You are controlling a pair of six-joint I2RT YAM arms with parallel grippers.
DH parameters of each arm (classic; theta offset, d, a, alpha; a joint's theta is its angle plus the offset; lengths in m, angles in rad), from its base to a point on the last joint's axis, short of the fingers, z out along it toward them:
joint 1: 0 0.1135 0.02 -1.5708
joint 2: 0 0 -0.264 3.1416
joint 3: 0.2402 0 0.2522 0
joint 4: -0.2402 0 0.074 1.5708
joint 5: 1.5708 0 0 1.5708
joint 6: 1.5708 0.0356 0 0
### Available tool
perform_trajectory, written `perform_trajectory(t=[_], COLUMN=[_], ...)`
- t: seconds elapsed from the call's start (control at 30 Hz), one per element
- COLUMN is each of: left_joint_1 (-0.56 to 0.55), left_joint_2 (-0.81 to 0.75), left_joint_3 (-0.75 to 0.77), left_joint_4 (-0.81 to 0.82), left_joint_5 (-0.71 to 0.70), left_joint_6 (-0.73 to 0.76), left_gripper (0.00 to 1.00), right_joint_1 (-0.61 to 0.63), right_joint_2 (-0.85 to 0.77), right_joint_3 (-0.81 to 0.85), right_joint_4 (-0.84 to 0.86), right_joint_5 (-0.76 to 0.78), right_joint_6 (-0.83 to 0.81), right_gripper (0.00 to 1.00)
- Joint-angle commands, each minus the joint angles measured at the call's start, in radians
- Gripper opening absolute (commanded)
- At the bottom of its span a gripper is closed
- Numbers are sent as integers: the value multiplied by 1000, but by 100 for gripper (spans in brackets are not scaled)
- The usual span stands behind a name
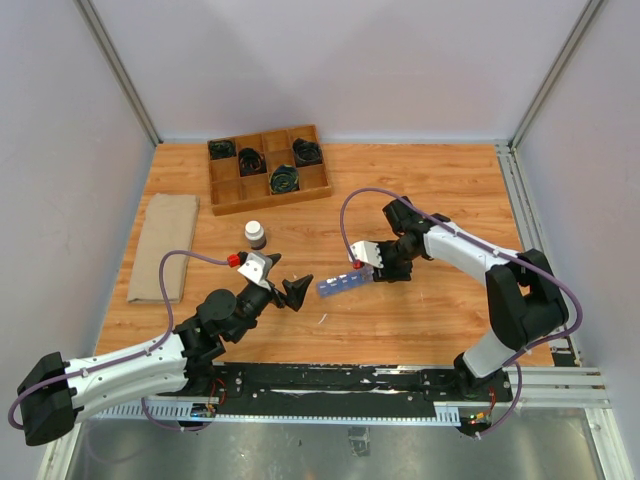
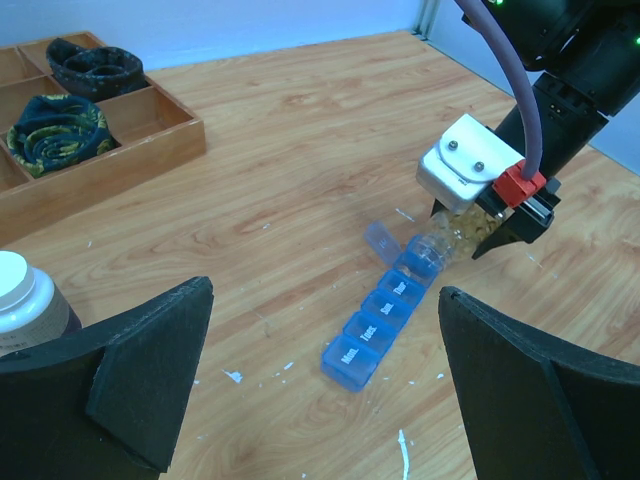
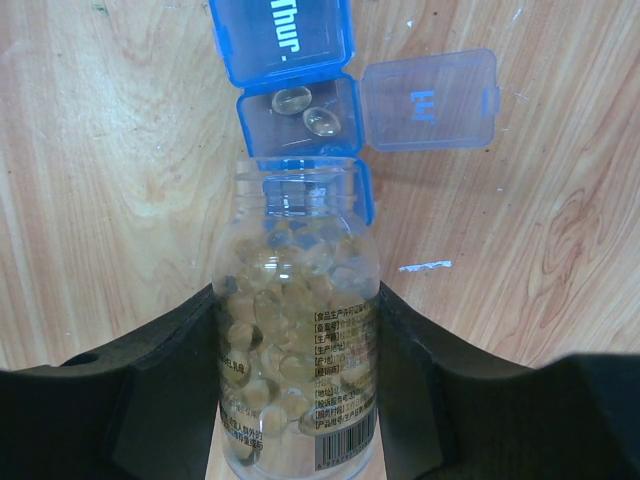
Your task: Sort the pills into containers
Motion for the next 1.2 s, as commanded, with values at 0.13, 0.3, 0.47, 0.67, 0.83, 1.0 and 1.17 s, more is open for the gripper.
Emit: perform_trajectory(t=[0.13, 0.3, 0.47, 0.67, 0.83, 1.0, 1.17], left_joint_1=[7, 8, 6, 7, 7, 7, 8], left_joint_2=[-9, -10, -12, -45, -106, -160, -170], left_joint_3=[-8, -8, -9, -7, 0, 13, 95], left_joint_4=[40, 40, 39, 7, -76, -197, -404], left_joint_5=[-11, -12, -12, -15, 42, 69, 2], left_joint_6=[-5, -5, -6, -30, -164, -328, -442], left_gripper=[99, 99, 99, 99, 99, 99, 99], right_joint_1=[16, 12, 2, -14, -28, -60, -68], right_joint_2=[-14, -27, -42, -96, -171, -261, -336], right_joint_3=[5, 7, 8, 7, 11, 62, 115], right_joint_4=[0, 1, -15, -49, -62, -95, -85], right_joint_5=[-6, -15, -55, -174, -307, -463, -667], right_joint_6=[17, 22, 30, 59, 102, 169, 330], right_gripper=[5, 5, 6, 7, 8, 9, 11])
